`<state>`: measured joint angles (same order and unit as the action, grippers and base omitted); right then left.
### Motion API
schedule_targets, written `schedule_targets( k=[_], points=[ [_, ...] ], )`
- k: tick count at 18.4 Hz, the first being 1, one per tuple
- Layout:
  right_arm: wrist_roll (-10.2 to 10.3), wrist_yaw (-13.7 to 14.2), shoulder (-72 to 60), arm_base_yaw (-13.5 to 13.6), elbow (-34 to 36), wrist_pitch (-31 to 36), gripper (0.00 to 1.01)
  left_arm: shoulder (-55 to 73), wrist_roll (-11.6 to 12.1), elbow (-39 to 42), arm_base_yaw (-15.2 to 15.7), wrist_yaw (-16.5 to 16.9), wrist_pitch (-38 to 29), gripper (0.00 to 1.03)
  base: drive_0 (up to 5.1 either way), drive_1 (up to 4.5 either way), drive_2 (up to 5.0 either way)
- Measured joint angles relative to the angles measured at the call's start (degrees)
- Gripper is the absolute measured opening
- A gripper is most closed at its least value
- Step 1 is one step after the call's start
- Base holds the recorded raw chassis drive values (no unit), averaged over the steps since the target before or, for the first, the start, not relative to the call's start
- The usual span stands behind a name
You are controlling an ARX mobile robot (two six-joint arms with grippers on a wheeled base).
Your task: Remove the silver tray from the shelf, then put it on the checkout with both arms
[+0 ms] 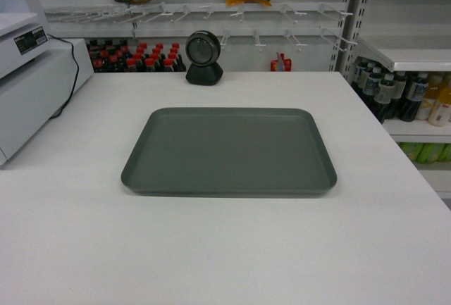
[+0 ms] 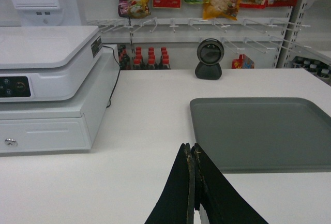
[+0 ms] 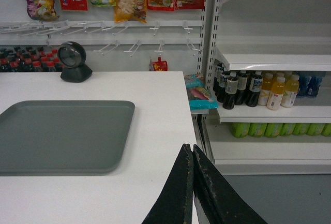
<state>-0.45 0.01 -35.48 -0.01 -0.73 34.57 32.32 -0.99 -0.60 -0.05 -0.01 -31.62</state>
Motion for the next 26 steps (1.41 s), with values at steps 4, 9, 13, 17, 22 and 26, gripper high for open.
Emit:
schedule_targets(
  k=[4,9,13,17,22,26],
  points=[
    [0.0,0.0,9.3,0.0,0.0,-8.5,0.02,-8.6,0.0,0.0,0.0,0.0,8.0,0.01,0.0,0.0,0.0],
    [0.0,0.0,19.8,0.0,0.0,-18.9,0.02,-18.2,0.0,0.0,0.0,0.0,17.5,0.01,0.0,0.0,0.0],
    [0.0,0.0,22.6,0.0,0.0,-21.5,0.02,-20.7,0.0,0.0,0.0,0.0,20.0,0.01,0.0,0.0,0.0],
    [0.0,0.0,24.8,0.0,0.0,-23.9,0.02,-22.7,0.0,0.0,0.0,0.0,22.1,0.01,0.0,0.0,0.0],
    [0.0,0.0,35.3,0.0,0.0,-33.9,0.02,-31.8,0.0,0.0,0.1,0.0,32.2,0.01,0.0,0.0,0.0],
    [0.0,0.0,35.2,0.0,0.0,-34.9,0.02,-31.8,0.0,0.0,0.0,0.0,31.8,0.01,0.0,0.0,0.0]
  ],
)
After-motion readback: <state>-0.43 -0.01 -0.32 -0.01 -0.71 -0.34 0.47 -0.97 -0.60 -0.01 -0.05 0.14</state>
